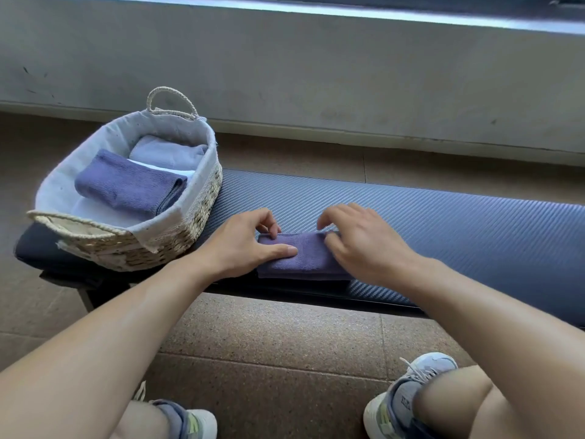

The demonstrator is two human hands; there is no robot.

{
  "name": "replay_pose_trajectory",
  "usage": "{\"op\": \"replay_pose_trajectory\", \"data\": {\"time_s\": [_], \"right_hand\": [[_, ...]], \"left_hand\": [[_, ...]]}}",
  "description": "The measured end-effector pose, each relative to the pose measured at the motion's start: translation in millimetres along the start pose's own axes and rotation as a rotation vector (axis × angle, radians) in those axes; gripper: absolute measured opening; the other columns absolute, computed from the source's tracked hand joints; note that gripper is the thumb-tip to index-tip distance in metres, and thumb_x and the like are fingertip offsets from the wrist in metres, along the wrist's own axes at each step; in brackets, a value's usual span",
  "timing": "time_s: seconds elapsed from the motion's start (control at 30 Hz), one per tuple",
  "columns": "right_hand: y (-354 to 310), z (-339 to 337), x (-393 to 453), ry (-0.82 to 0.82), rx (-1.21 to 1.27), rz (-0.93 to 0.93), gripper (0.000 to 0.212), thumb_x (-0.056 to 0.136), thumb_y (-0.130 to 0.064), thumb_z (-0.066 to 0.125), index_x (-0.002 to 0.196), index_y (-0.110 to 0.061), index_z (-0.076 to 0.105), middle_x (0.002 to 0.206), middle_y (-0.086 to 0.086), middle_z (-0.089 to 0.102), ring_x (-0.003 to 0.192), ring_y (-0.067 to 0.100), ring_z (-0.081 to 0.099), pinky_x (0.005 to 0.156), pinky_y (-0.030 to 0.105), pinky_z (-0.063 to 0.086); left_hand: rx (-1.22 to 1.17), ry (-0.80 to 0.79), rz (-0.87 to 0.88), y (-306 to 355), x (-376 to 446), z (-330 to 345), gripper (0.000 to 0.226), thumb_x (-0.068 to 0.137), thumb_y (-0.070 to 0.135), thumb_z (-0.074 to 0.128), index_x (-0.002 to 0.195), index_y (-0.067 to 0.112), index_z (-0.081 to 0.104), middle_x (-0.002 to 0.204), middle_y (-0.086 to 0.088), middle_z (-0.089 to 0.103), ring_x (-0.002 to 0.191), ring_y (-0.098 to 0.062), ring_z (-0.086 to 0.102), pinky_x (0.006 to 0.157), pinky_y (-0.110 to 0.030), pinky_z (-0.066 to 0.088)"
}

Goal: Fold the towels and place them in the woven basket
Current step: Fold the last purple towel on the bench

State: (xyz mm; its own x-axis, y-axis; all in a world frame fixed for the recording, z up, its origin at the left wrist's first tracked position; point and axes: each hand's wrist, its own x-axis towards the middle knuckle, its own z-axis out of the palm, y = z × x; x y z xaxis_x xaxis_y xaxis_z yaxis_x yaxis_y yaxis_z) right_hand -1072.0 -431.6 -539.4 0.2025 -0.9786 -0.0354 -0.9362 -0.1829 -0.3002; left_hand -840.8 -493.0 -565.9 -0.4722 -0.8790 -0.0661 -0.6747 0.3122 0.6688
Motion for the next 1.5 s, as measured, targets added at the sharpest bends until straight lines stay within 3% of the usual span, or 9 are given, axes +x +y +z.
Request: {"op": "replay_pose_trajectory", "data": {"time_s": [0.13,0.33,0.5,0.8,0.97,1.07,1.17,1.4,1.5], "right_hand": [[-17.8,20.0,-5.2,-0.017,-0.112,-0.059,0.054,0.107,-0.047,0.028,0.155,-0.022,0.037,0.158,-0.003,0.041,0.146,0.017,0.034,0.123,0.034,0.02],[-15.6,41.3,-5.6,-0.059,-0.097,-0.009,0.066,0.104,-0.057,0.015,0.162,-0.024,0.012,0.168,-0.003,0.019,0.156,0.016,0.011,0.127,0.034,0.005],[-13.0,58.3,-13.4,-0.006,-0.151,-0.002,0.072,0.101,-0.061,0.007,0.162,-0.024,0.01,0.168,-0.003,0.02,0.156,0.019,0.011,0.127,0.037,0.004],[-15.4,66.2,-13.3,0.002,-0.205,0.03,0.07,0.102,-0.059,0.006,0.162,-0.023,0.004,0.169,0.001,0.017,0.156,0.024,0.007,0.127,0.044,0.005],[-18.1,53.8,-9.0,-0.034,-0.055,0.051,0.072,0.1,-0.063,0.009,0.162,-0.027,0.008,0.168,-0.006,0.017,0.156,0.016,0.006,0.127,0.038,0.001],[-16.1,41.3,-7.3,0.024,0.071,0.068,0.062,0.104,-0.056,0.022,0.158,-0.027,0.027,0.156,-0.004,0.041,0.147,0.017,0.028,0.124,0.038,0.015],[-5.8,34.9,-5.0,0.071,0.12,0.149,0.058,0.104,-0.057,0.025,0.152,-0.028,0.039,0.145,-0.004,0.052,0.137,0.017,0.037,0.118,0.037,0.024],[2.6,44.4,-6.1,-0.082,-0.007,0.192,0.075,0.096,-0.07,0.019,0.159,-0.029,0.023,0.163,0.002,0.028,0.152,0.026,0.016,0.125,0.042,0.014],[4.2,38.2,-1.9,-0.113,-0.007,0.195,0.075,0.092,-0.074,0.023,0.15,-0.029,0.038,0.154,0.001,0.039,0.144,0.024,0.028,0.121,0.041,0.022]], "left_hand": [[0.151,-0.08,0.084,-2.6,0.4,5.0,0.062,0.079,0.075,0.057,0.124,0.033,0.058,0.127,0.012,0.06,0.123,-0.009,0.051,0.11,-0.035,0.039],[0.239,-0.194,0.107,-17.5,0.0,15.2,0.107,0.07,0.097,0.009,0.149,0.032,0.043,0.159,0.008,0.037,0.154,-0.011,0.016,0.125,-0.042,0.017],[0.295,-0.196,0.135,-27.4,-5.1,27.5,0.089,0.083,0.086,0.01,0.156,0.038,0.026,0.167,0.01,0.019,0.155,-0.006,-0.005,0.124,-0.032,-0.006],[0.316,-0.143,0.169,-32.8,-9.0,33.8,0.078,0.091,0.076,0.013,0.159,0.038,0.016,0.168,0.014,0.01,0.153,-0.002,-0.014,0.124,-0.032,-0.011],[0.225,-0.084,0.122,-30.2,-10.2,32.1,0.074,0.096,0.071,0.016,0.156,0.032,0.03,0.165,0.013,0.024,0.154,-0.002,0.005,0.128,-0.037,0.004],[0.128,0.003,0.136,-17.1,-12.8,26.9,0.067,0.097,0.061,0.024,0.15,0.026,0.044,0.157,0.007,0.043,0.149,-0.006,0.028,0.125,-0.039,0.017],[0.148,0.012,0.137,-6.5,-14.5,22.6,0.067,0.101,0.065,0.025,0.153,0.025,0.04,0.159,0.007,0.039,0.151,-0.007,0.024,0.126,-0.031,0.012],[0.34,-0.159,0.152,-9.1,-13.6,33.2,0.084,0.09,0.074,0.019,0.161,0.028,0.017,0.168,0.011,0.014,0.154,-0.004,-0.003,0.127,-0.038,-0.003],[0.314,-0.144,0.135,-7.4,-13.0,31.0,0.08,0.088,0.074,0.03,0.154,0.029,0.03,0.159,0.008,0.033,0.152,-0.01,0.012,0.126,-0.038,0.006]]}}
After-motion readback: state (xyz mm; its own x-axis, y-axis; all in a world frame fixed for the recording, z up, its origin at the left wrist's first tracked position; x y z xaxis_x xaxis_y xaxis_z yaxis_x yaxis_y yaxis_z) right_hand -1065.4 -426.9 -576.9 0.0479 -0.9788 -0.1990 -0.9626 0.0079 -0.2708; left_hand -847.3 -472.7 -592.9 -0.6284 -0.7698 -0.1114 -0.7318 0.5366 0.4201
